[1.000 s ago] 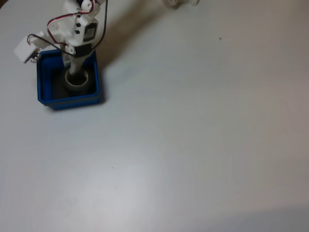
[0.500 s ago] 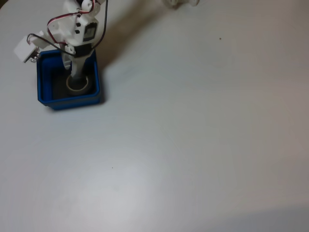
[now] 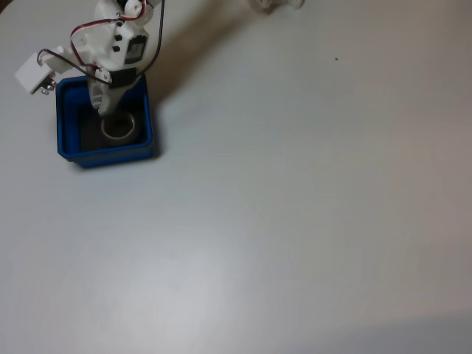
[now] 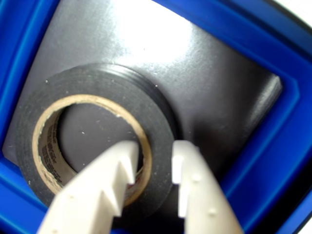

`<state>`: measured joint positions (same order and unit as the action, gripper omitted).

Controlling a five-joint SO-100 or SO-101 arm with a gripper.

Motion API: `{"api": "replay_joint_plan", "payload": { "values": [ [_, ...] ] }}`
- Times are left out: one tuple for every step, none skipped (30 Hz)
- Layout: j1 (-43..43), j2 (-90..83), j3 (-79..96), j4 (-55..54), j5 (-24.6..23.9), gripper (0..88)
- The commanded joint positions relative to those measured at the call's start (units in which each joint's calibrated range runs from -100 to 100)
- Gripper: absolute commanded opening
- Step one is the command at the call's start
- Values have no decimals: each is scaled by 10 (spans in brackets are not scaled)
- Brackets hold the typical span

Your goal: Pick the black tape roll and drop it in the blue box

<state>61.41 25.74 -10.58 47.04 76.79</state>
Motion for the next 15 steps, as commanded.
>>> {"api": "replay_joint_plan", "payload": {
  "values": [
    [-29,-37,-42,-12,3,8],
    [-39,-45,-42,-12,3,9],
    [-51,-52,-42,-12,3,9],
    [-65,-57,-42,-12,3,9],
    [-82,-63,-42,-12,3,9],
    [-100,-69,-42,-12,3,9],
    [-117,-75,-42,-12,3,9],
    [-135,-81,-42,-12,3,9],
    [-150,-88,-42,-12,3,9],
    [-167,-96,-42,-12,3,9],
    [-185,-104,-42,-12,3,9],
    [-202,-112,-42,-12,3,9],
    [-220,-119,-42,-12,3,9],
    [-237,-126,-42,-12,3,9],
    [-255,-134,-42,-12,3,9]
  ]
}}
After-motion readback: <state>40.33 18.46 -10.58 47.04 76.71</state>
